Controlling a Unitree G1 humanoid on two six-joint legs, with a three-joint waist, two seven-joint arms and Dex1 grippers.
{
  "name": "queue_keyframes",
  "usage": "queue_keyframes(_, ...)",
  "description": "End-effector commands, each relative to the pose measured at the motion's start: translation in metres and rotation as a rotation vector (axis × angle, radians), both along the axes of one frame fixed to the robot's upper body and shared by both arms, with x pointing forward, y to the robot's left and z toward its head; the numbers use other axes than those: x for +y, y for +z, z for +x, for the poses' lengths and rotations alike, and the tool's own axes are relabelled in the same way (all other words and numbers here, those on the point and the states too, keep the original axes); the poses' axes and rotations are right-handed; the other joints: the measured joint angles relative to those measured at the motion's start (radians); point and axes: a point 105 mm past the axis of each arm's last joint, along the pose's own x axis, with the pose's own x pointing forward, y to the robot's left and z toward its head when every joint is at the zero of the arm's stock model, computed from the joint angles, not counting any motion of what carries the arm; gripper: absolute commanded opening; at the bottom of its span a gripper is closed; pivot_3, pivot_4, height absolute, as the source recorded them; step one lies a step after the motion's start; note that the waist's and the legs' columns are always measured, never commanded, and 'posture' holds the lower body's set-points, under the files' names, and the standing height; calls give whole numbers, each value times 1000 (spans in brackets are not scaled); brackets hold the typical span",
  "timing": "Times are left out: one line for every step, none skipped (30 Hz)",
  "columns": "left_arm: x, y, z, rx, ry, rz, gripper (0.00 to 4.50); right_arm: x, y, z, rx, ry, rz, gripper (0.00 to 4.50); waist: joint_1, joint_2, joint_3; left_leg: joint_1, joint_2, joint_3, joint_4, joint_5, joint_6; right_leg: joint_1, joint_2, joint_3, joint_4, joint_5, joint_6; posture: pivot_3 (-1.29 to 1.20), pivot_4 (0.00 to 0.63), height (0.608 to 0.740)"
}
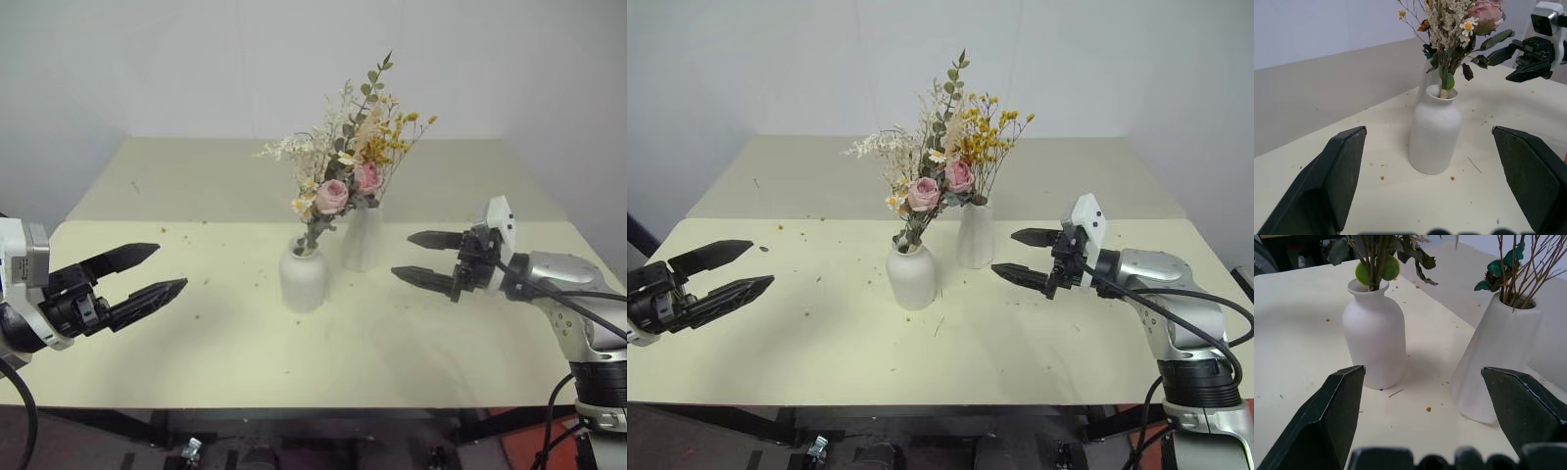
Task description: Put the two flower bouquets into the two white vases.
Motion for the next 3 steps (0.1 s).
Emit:
queue_keyframes(-7,9,0,-69,-5,4,4493,-2,18,-4,-130,-20,29,4500,0,0,0,0,0,0,0,0,0,0,0,0,0,0,0,0,150,740)
queue_keyframes(-8,8,0,-66,-10,1,4493,-1,17,-6,-140,-16,24,4500,0,0,0,0,0,0,0,0,0,0,0,0,0,0,0,0,150,740)
queue_keyframes(-9,7,0,-62,-15,1,4493,-2,16,-7,-147,-18,20,4500,0,0,0,0,0,0,0,0,0,0,0,0,0,0,0,0,150,740)
